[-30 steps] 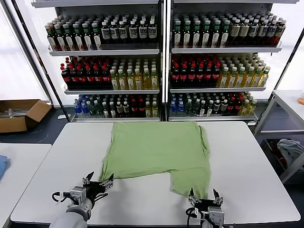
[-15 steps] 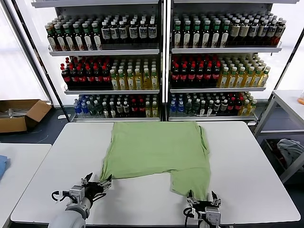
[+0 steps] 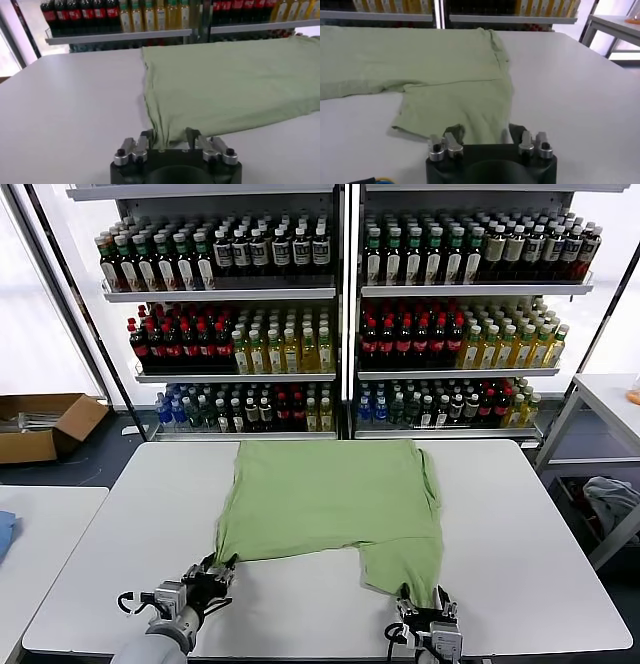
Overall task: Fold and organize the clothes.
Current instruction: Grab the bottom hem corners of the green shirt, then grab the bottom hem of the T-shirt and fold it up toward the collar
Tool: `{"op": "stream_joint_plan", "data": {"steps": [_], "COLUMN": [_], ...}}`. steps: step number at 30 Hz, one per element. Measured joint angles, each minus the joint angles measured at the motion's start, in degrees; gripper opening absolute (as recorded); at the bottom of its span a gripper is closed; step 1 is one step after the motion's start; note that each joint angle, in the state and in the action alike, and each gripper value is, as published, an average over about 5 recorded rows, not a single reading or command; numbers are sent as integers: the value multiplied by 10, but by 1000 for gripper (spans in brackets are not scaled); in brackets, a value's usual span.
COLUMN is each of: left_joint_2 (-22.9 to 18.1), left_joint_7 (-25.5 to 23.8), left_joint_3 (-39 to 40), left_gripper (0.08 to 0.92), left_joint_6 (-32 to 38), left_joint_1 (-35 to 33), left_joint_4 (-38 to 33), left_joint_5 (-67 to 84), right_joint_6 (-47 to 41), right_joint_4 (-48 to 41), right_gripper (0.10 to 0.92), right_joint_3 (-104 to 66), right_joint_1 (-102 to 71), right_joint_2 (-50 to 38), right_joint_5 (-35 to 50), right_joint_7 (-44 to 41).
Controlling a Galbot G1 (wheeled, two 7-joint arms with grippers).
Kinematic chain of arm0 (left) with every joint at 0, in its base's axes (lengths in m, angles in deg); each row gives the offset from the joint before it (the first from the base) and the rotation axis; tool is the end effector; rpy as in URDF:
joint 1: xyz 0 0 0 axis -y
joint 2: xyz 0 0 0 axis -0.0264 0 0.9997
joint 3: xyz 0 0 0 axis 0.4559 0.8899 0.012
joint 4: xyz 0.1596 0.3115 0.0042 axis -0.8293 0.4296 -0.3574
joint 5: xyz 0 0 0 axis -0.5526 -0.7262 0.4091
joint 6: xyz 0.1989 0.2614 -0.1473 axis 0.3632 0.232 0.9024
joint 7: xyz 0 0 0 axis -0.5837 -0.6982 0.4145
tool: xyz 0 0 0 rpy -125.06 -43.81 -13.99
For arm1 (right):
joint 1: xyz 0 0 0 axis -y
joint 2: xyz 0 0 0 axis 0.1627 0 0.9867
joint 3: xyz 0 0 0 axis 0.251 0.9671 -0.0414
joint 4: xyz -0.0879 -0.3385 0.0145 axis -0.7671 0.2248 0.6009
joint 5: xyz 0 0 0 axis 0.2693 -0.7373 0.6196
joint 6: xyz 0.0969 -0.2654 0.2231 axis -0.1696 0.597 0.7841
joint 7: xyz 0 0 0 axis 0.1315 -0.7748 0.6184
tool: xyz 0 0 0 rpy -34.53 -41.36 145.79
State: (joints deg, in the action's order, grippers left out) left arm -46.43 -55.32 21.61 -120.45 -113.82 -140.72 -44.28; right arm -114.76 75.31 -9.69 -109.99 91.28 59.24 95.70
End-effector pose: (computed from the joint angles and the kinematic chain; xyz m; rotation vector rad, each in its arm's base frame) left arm 0.2287 0.0465 -0.3084 -0.1495 -2.5712 -0.0719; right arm 0.1658 0.0559 -0.2893 -0.1722 -2.5351 0.0664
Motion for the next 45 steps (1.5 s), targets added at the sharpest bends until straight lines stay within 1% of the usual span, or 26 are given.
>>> {"op": "stream_joint_plan", "data": {"steps": [8, 11, 14, 24, 32, 38, 45], "left_joint_2": [-2, -2, -3, -15, -21, -18, -10], "left_joint_7": [0, 0, -1, 4, 25, 37, 44], "left_joint_3": [3, 5, 5, -2, -5, -6, 3], "left_gripper": [124, 87, 83, 84, 84, 84, 84], "left_joint_6": [1, 1, 3, 18, 60, 87, 101], "left_joint_1": [0, 0, -3, -7, 12, 39, 88], "left_joint_4": [5, 5, 4, -15, -15, 0, 35], "left_joint_5": [-1, -1, -1, 7, 35, 59, 85], "right_joint_6": [-1, -1, 1, 46, 73, 90, 101], "right_joint_4": [0, 2, 7, 35, 37, 4, -66], "right_gripper": [221, 143, 107, 106, 106, 106, 106], "right_joint_3": [-3, -5, -8, -25, -46, -52, -44], "right_joint_1": [3, 4, 4, 16, 59, 113, 190], "right_joint_2": [1, 2, 3, 11, 16, 9, 2], "right_joint_5": [6, 9, 11, -4, -16, -23, -26], "right_joint_7": [1, -1, -4, -27, -45, -61, -80]}}
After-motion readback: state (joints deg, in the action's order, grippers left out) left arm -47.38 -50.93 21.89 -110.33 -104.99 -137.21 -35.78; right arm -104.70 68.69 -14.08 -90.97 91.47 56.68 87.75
